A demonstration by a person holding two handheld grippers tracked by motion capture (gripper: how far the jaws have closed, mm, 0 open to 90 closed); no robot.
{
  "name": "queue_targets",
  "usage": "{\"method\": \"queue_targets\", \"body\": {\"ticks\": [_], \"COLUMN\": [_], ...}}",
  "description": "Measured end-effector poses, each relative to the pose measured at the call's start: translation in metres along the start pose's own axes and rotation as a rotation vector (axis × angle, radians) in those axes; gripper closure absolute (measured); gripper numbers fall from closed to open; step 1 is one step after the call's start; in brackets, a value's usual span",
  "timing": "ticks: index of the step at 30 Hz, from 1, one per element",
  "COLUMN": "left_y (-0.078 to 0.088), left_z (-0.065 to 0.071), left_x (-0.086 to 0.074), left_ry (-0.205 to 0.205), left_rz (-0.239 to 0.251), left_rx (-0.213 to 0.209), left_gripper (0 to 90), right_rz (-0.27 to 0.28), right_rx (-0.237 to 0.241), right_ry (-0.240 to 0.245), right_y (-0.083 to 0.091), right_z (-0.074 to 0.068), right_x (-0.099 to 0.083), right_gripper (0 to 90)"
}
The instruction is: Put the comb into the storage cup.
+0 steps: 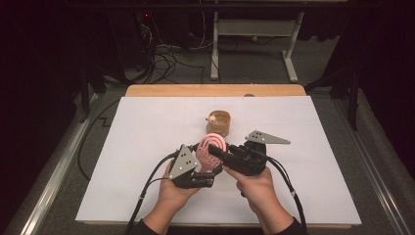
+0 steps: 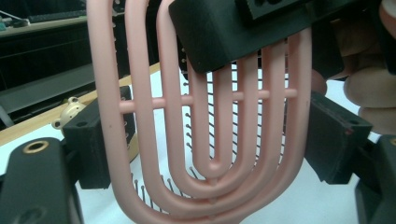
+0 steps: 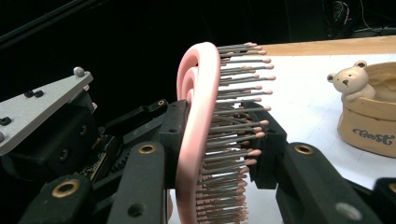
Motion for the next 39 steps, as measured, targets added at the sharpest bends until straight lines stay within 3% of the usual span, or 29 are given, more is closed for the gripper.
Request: {"method": "queue_targets", "body": {"ticks": [15, 27, 39], "left_y": [0.001, 0.001, 0.005], "left_z": [-0.001, -0.003, -0.004], "left_x": [0.000, 0.000, 0.004], "left_ry": [0.022, 0.051, 0.063], "left_rz": [-0.003, -0.010, 0.017], "left_rx": [-0.015, -0.028, -0.041], "left_gripper": [12.8, 0.1, 0.0], "right_rz": [-0.002, -0.002, 0.011], "right_rx": [0.012, 0.015, 0.011], "right_ry": [0.014, 0.032, 0.054], "right_y": [-0.002, -0.001, 0.003], "right_z": [-0.003, -0.006, -0.010], "right_x": [0.002, 0.006, 0.015], "right_gripper": [66.0, 66.8, 66.9]}}
Point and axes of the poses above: each handheld gripper's, and its own axes: y roughly backward along the jaws, x roughly out of its top, z roughly to its right, the point moved 7 cm from there along -y, roughly forward along the jaws, and after that the axes turned 3 degrees about x, right-handed, at the moved point
